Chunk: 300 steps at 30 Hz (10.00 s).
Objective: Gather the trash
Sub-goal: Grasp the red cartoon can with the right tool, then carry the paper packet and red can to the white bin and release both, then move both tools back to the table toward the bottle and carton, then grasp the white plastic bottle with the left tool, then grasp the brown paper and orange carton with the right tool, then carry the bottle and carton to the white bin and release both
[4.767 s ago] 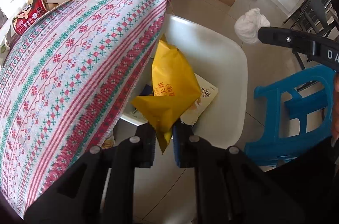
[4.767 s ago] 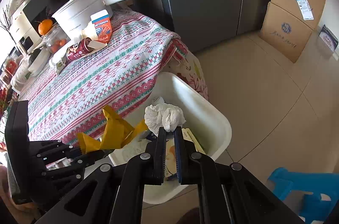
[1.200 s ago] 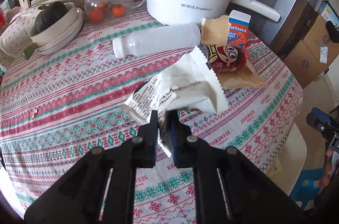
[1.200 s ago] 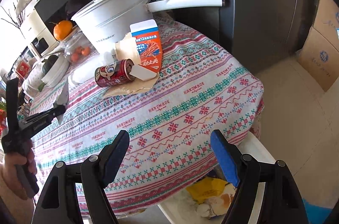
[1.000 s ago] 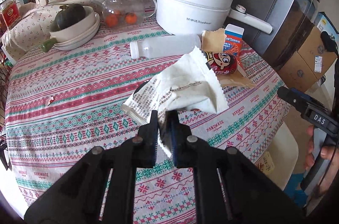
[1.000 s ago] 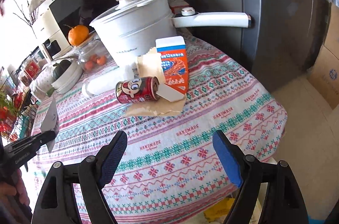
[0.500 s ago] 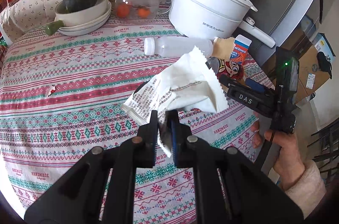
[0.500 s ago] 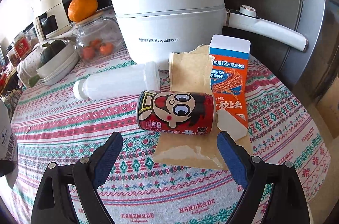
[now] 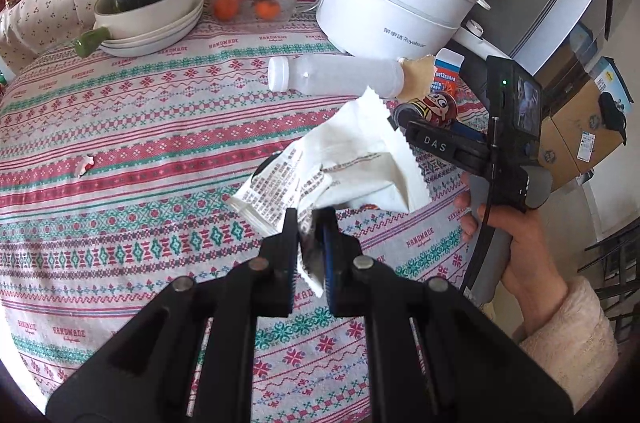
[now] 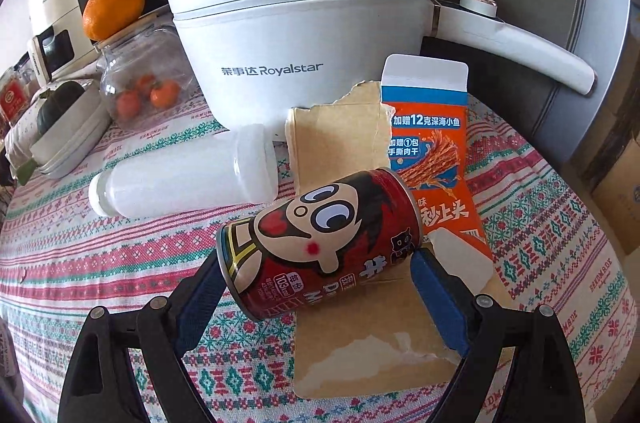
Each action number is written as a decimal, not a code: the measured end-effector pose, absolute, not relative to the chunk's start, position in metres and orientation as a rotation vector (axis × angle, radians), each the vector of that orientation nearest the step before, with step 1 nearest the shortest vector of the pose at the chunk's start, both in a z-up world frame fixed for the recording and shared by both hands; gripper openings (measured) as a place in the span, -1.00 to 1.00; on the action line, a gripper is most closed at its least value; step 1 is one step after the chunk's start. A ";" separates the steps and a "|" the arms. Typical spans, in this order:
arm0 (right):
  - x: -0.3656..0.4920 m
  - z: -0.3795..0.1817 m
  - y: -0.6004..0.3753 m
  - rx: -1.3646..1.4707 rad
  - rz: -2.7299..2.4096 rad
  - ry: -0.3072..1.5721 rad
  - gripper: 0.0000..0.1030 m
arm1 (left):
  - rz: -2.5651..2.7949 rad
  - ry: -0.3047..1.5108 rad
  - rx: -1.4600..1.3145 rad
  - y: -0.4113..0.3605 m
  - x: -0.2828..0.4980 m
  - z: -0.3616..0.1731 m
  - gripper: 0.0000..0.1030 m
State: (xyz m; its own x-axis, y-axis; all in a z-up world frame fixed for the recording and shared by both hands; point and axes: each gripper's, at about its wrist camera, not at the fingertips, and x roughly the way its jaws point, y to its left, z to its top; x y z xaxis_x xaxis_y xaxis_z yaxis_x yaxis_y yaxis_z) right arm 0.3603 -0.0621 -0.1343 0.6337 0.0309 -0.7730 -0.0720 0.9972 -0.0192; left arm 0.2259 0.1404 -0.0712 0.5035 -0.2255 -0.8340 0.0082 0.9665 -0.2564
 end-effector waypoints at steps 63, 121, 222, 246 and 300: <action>0.163 0.009 -0.190 -0.140 0.245 0.822 0.72 | -0.400 1.018 -0.066 0.021 0.176 -0.049 -0.75; 0.097 -0.107 -0.346 0.213 -0.025 1.222 0.73 | -0.379 1.066 0.062 -0.068 0.154 -0.089 0.88; 0.246 -0.086 -0.249 0.304 0.076 0.913 0.81 | -0.228 1.125 -0.274 0.055 0.209 -0.098 -0.01; 0.340 -0.151 -0.211 0.537 0.093 0.905 -0.61 | -0.165 1.107 -0.292 0.103 0.239 -0.089 -0.02; 0.036 -0.056 -0.364 0.256 -0.228 1.060 -0.96 | -0.547 1.043 -0.068 -0.098 0.132 -0.061 -0.01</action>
